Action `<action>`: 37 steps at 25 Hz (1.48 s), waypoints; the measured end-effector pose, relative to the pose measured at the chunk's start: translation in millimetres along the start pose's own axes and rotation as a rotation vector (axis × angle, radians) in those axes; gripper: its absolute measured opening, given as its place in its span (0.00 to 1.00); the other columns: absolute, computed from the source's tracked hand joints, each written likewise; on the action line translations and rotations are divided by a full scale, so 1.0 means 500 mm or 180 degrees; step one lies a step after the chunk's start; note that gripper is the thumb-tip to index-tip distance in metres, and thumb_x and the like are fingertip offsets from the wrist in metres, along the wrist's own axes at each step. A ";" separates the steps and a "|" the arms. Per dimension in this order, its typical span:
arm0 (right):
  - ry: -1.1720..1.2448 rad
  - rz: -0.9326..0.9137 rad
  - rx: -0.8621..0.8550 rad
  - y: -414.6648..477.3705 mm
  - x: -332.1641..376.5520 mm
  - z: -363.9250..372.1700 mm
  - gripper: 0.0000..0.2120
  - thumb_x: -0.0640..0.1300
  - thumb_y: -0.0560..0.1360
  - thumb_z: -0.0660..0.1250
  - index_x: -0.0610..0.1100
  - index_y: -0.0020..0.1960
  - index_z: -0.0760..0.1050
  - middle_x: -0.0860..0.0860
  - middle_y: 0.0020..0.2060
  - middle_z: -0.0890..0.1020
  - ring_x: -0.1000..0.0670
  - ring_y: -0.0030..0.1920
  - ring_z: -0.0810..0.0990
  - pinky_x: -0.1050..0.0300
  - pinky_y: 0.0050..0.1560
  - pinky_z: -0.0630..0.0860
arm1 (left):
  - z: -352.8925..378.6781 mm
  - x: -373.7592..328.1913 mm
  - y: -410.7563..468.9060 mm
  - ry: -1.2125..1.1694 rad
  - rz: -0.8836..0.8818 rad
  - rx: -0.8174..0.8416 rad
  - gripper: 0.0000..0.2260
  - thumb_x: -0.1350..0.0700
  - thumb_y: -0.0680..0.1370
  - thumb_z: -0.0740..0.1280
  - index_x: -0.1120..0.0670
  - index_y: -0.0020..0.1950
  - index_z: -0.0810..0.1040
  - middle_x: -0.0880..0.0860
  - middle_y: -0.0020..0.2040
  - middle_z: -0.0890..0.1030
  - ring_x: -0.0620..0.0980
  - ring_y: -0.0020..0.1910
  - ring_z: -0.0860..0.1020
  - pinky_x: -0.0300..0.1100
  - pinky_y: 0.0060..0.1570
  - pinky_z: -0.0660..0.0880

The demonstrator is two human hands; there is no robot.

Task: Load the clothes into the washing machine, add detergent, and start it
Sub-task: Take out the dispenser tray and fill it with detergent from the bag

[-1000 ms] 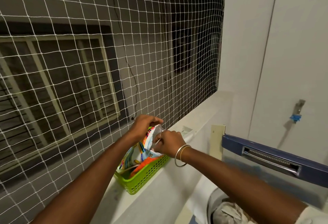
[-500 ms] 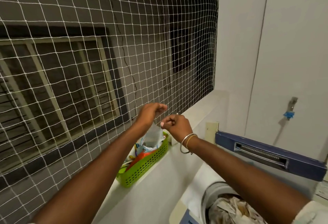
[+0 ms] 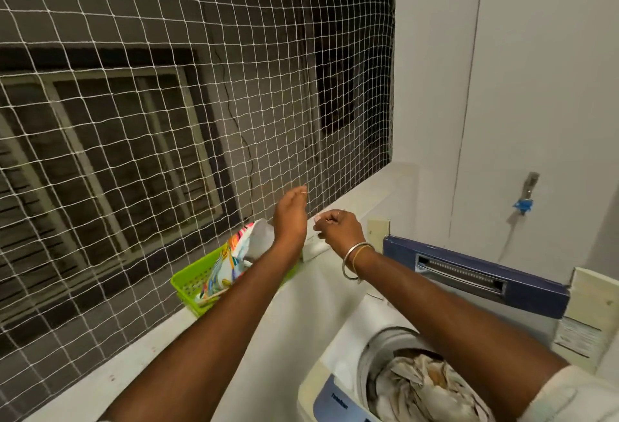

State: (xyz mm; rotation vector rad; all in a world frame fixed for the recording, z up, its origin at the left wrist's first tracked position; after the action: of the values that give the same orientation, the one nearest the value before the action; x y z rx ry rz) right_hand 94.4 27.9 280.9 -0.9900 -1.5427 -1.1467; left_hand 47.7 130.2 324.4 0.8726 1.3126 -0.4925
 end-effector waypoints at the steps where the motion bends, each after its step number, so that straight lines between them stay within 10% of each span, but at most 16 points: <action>1: 0.0039 0.0071 -0.0007 0.000 -0.005 -0.008 0.05 0.44 0.75 0.69 0.48 0.40 0.81 0.46 0.39 0.86 0.45 0.40 0.85 0.50 0.48 0.82 | 0.011 0.013 -0.007 0.0039 -0.0047 -0.0028 0.13 0.54 0.81 0.61 0.52 0.62 0.81 0.49 0.61 0.81 0.48 0.59 0.78 0.45 0.62 0.73; 10: -0.0193 0.0563 -0.0119 0.085 -0.069 -0.027 0.06 0.38 0.77 0.67 0.39 0.45 0.82 0.43 0.35 0.84 0.46 0.33 0.81 0.51 0.43 0.83 | 0.074 0.139 0.007 0.0257 -0.0892 -0.0513 0.16 0.56 0.81 0.58 0.59 0.65 0.77 0.59 0.66 0.77 0.59 0.61 0.76 0.51 0.64 0.70; 16: -0.1214 0.0841 -0.0013 0.164 -0.140 0.012 0.15 0.39 0.68 0.77 0.43 0.54 0.80 0.47 0.50 0.83 0.44 0.52 0.81 0.56 0.54 0.78 | 0.091 0.261 0.028 0.0657 -0.0844 -0.0526 0.24 0.59 0.82 0.60 0.62 0.77 0.60 0.62 0.77 0.63 0.60 0.75 0.64 0.48 0.74 0.59; 23: -0.1743 0.1305 0.0200 0.243 -0.198 0.045 0.26 0.53 0.82 0.58 0.41 0.76 0.64 0.43 0.74 0.69 0.40 0.73 0.68 0.50 0.72 0.64 | 0.105 0.327 0.075 0.1114 -0.0961 -0.0345 0.34 0.56 0.81 0.64 0.68 0.78 0.49 0.68 0.78 0.54 0.64 0.78 0.53 0.50 0.76 0.48; 37: -0.0978 0.1024 -0.0526 0.206 -0.219 0.008 0.16 0.49 0.83 0.57 0.42 0.64 0.75 0.43 0.62 0.79 0.42 0.60 0.78 0.50 0.65 0.72 | 0.115 0.341 0.067 0.0624 -0.1046 -0.0146 0.27 0.57 0.83 0.57 0.58 0.80 0.52 0.58 0.80 0.57 0.57 0.78 0.59 0.52 0.76 0.57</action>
State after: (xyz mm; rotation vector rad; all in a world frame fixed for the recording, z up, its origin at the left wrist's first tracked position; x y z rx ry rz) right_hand 216.9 48.5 195.5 -1.5230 -1.4674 -0.9348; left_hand 146.7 132.0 170.3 0.6814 1.6535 -0.6420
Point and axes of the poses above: each hand's wrist, its own y-axis towards the middle knuckle, its own z-axis out of the palm, x = y × z, the point moved 2 cm from there along y, towards the middle knuckle
